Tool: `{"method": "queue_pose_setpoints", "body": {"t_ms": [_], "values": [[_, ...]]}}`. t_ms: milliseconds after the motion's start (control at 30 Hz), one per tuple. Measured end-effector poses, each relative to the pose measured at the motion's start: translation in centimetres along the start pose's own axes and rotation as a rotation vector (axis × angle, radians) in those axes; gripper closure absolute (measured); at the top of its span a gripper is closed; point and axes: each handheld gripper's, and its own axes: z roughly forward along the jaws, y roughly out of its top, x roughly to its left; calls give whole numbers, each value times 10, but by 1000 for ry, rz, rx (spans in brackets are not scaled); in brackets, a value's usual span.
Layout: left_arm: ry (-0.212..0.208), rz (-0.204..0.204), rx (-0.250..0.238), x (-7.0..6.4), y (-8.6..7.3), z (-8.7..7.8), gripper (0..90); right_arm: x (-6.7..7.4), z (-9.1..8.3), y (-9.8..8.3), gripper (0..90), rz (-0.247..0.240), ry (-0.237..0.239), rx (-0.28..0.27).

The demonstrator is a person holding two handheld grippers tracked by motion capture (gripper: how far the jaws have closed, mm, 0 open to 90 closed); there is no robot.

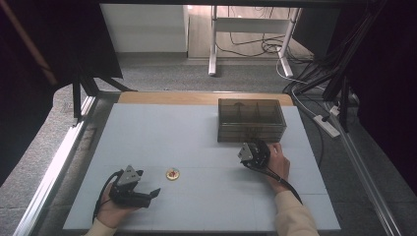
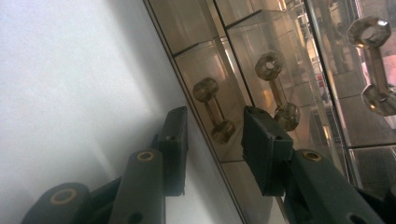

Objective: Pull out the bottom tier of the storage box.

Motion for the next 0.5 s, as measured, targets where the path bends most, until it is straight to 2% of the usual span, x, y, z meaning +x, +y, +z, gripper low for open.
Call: {"method": "queue_pose_setpoints", "body": {"t_ms": [367, 500], "values": [[0, 1, 2, 0, 0, 0, 82, 0, 1, 0, 618, -1, -8, 4], [0, 0, 2, 0, 0, 0, 81, -1, 1, 0, 635, -4, 5, 6]]}}
